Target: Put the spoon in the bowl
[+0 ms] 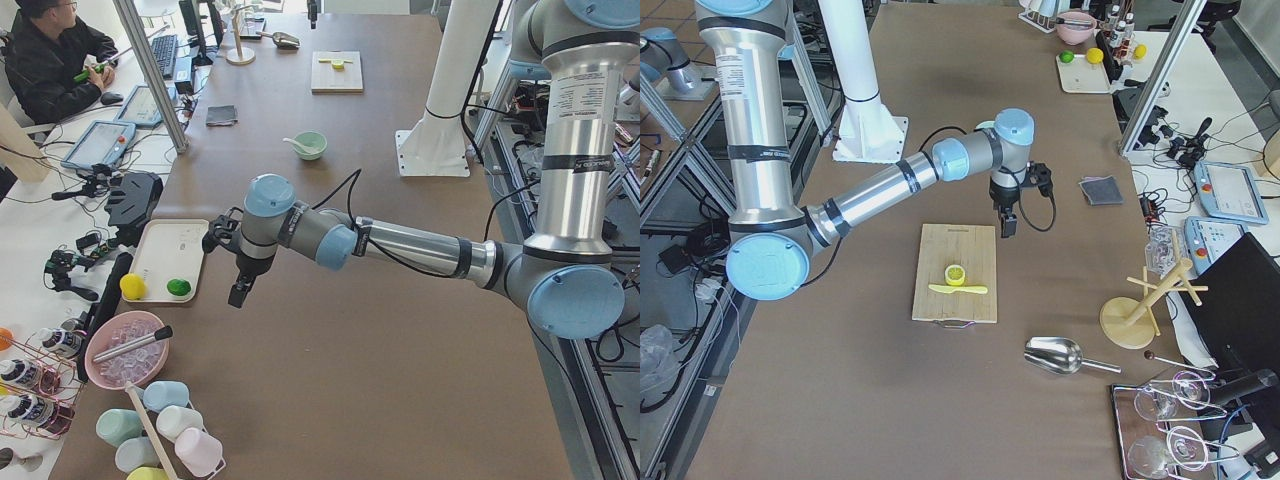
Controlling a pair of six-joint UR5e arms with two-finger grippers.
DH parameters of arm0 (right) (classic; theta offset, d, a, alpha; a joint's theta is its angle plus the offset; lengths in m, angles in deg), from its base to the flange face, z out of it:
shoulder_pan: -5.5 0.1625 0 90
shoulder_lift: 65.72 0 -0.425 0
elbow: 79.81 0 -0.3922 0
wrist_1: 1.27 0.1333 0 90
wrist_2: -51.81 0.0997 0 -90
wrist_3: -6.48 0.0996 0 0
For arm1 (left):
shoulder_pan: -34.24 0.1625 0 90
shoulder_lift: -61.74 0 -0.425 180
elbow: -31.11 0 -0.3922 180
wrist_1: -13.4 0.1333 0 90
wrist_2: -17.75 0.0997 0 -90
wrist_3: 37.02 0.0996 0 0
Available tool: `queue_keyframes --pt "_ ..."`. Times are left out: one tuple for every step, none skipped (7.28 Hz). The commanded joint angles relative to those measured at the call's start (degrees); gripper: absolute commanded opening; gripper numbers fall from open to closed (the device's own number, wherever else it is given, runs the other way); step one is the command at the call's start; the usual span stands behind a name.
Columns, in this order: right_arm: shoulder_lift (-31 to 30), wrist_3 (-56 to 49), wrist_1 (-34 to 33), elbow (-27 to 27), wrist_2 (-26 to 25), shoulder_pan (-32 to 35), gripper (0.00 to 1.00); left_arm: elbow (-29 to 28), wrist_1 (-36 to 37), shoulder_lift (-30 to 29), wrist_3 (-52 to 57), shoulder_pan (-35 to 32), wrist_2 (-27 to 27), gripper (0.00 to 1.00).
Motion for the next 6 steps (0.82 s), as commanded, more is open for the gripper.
queue_keyframes --pt "-2.9 -17.1 0.0 -10.9 1.8 12.4 1.0 -1.2 -1.3 3.1 0.9 -2.1 -0.5 0.98" --pt "-3.3 -20.5 0.0 -15.1 1.8 14.6 1.0 -1.2 -1.4 3.3 0.9 -2.3 -0.5 0.98" --pt "-3.4 -20.4 0.1 -16.8 2.1 15.7 1.0 -1.2 -1.5 4.3 0.9 -2.3 -0.5 0.98" --pt "-4.3 -20.4 0.2 -16.9 1.9 16.4 1.0 -1.6 -1.5 4.5 1.1 -2.3 -0.1 0.98" --pt "-4.9 -20.5 0.2 -16.7 1.8 16.9 1.0 -2.8 -1.5 4.4 1.1 -2.4 0.0 0.98" --pt "-5.0 -20.2 0.2 -16.7 1.9 17.0 1.0 -3.0 -1.4 4.5 0.9 -2.5 -0.3 0.98"
